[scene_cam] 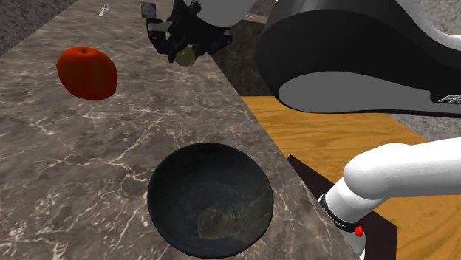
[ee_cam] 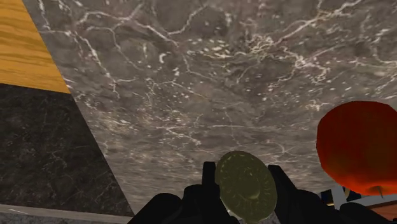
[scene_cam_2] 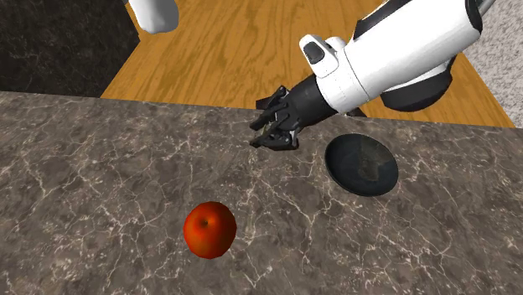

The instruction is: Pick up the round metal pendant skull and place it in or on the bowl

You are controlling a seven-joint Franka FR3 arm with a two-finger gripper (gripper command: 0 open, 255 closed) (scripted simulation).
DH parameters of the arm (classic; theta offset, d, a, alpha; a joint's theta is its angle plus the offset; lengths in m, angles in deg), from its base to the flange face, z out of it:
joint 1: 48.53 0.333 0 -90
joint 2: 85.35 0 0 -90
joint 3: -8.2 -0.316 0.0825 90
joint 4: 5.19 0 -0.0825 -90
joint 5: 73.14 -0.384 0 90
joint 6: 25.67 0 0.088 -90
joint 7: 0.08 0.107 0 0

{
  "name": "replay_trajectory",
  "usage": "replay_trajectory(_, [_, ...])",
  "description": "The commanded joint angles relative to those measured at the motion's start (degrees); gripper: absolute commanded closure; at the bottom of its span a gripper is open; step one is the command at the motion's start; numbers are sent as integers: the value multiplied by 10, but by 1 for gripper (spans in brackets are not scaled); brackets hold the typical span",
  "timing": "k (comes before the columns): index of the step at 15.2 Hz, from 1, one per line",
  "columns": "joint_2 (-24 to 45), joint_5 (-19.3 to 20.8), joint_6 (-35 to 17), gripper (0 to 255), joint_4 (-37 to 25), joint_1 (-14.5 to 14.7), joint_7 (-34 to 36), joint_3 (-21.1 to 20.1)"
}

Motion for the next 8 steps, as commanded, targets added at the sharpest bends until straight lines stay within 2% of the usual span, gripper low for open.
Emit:
replay_trajectory(1, [-23,-13,21,255,6,25,9,2])
replay_trajectory(8, [-83,-49,102,255,0,91,49,-13])
